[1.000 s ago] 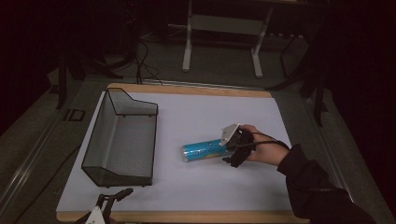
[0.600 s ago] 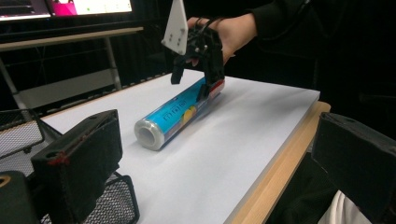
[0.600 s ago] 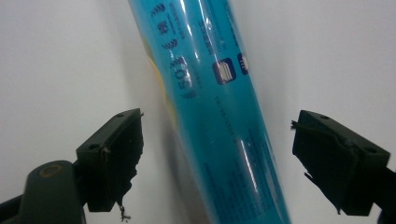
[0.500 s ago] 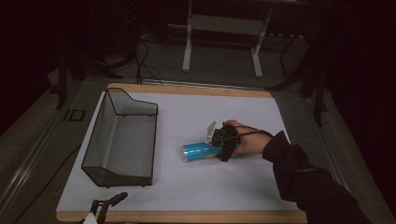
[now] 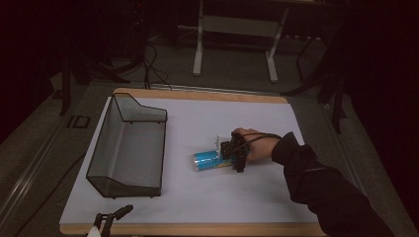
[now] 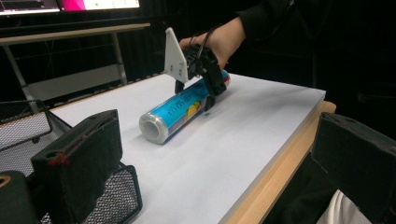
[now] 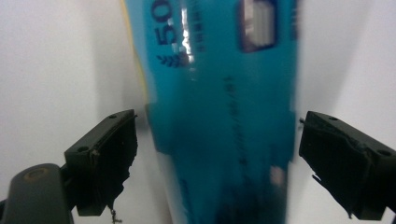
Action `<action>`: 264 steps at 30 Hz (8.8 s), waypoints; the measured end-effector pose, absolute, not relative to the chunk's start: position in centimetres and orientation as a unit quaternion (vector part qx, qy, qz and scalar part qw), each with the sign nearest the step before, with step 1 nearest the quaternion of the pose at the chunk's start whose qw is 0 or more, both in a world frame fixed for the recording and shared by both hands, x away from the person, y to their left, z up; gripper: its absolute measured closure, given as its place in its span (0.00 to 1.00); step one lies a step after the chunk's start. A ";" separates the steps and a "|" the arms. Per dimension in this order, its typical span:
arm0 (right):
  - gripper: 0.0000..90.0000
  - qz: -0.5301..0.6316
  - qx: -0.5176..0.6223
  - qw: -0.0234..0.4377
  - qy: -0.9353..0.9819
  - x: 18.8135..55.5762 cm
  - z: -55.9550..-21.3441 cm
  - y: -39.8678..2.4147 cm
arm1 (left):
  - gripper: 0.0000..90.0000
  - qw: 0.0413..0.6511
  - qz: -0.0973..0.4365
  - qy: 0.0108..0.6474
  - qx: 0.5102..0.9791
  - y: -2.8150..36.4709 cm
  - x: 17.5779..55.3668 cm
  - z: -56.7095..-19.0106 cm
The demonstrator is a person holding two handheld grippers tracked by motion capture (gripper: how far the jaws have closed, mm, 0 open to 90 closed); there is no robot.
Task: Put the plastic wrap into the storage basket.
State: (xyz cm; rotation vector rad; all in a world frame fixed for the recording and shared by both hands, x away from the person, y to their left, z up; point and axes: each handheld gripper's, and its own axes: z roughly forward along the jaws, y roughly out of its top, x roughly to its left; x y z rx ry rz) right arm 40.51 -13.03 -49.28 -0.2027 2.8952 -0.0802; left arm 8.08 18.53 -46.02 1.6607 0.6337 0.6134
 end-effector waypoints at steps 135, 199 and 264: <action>0.35 0.499 0.365 -0.091 0.780 40.7 -38.9 5.1 | 0.03 0.601 0.243 0.230 0.726 18.1 8.4 -45.7; 0.26 0.387 0.473 -0.026 0.791 41.9 -47.8 8.0 | 0.03 0.596 0.229 0.226 0.736 17.8 8.6 -45.9; 0.15 0.447 0.336 0.131 0.819 32.6 -42.4 -14.7 | 0.03 0.585 0.221 0.225 0.747 17.1 9.4 -46.1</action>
